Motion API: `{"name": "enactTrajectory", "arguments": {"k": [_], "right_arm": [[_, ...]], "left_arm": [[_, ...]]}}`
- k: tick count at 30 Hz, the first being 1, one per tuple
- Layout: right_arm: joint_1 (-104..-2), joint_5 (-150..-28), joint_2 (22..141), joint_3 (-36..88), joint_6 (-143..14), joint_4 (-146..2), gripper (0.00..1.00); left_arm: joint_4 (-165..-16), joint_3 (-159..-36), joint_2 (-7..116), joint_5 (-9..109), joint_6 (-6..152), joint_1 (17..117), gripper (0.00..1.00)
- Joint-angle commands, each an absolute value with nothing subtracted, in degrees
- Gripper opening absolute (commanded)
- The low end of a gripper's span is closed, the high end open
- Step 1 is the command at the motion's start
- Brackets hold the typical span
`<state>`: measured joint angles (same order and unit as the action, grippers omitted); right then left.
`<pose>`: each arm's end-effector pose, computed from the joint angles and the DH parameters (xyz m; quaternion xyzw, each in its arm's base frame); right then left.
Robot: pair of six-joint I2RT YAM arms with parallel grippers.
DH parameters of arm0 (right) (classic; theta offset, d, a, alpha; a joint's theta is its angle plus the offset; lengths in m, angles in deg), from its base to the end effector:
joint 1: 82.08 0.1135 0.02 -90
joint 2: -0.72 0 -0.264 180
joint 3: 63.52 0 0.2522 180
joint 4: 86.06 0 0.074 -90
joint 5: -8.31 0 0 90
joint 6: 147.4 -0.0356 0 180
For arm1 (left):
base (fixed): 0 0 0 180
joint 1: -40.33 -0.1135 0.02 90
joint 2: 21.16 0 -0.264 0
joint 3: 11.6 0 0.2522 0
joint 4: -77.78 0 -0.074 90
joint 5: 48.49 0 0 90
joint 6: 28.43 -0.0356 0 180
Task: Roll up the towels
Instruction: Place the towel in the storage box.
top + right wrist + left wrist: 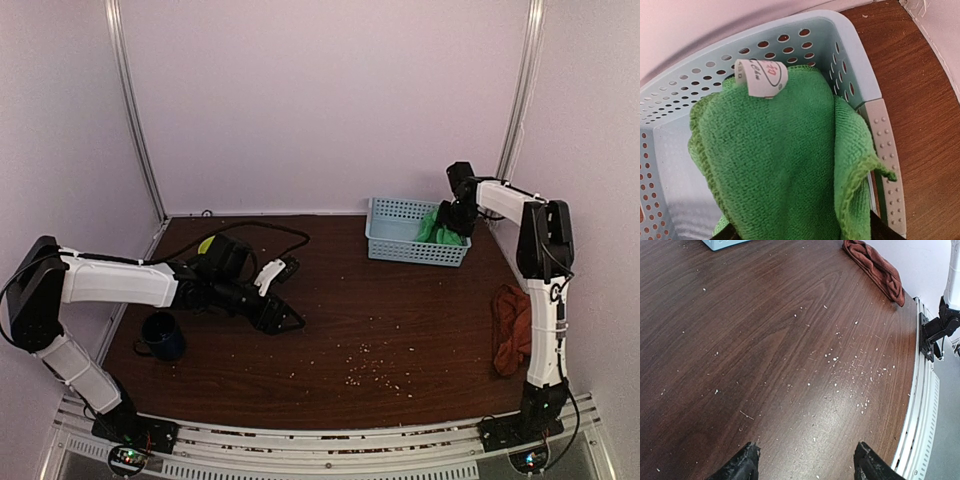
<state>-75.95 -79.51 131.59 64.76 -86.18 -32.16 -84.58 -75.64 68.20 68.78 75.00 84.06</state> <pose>0.5024 0.0526 0.2104 0.1934 0.9377 0.0691 0.2804 0.2216 -0.2346 0.1976 0.3237 0.8355 -0.3753 0.2372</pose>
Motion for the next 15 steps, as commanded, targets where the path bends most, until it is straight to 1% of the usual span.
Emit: {"name": "enactTrajectory", "arguments": {"k": [1, 3, 6, 11, 13, 15], "right_arm": [[-75.8, -79.0, 134.8, 66.4, -84.9, -32.7, 0.65], [-75.8, -79.7, 134.0, 66.5, -84.4, -32.9, 0.68], [-75.8, -80.5, 130.8, 68.1, -83.7, -33.2, 0.69], [-75.8, -82.3, 126.7, 68.1, -83.5, -33.9, 0.69], [-75.8, -83.0, 126.5, 68.2, -83.4, -34.0, 0.68], [-75.8, -86.6, 127.0, 67.8, -83.8, -34.7, 0.65]], "left_arm": [[-86.5, -76.9, 68.1, 69.4, 74.6, 84.4, 0.67], [-86.4, -76.8, 68.1, 69.4, 74.6, 84.4, 0.67], [-86.3, -76.9, 68.1, 69.1, 74.4, 84.4, 0.67], [-86.0, -77.8, 69.3, 69.5, 73.8, 84.4, 0.67], [-86.0, -78.3, 70.0, 69.8, 73.5, 84.4, 0.66], [-86.1, -78.6, 70.4, 70.0, 73.5, 84.4, 0.66]]}}
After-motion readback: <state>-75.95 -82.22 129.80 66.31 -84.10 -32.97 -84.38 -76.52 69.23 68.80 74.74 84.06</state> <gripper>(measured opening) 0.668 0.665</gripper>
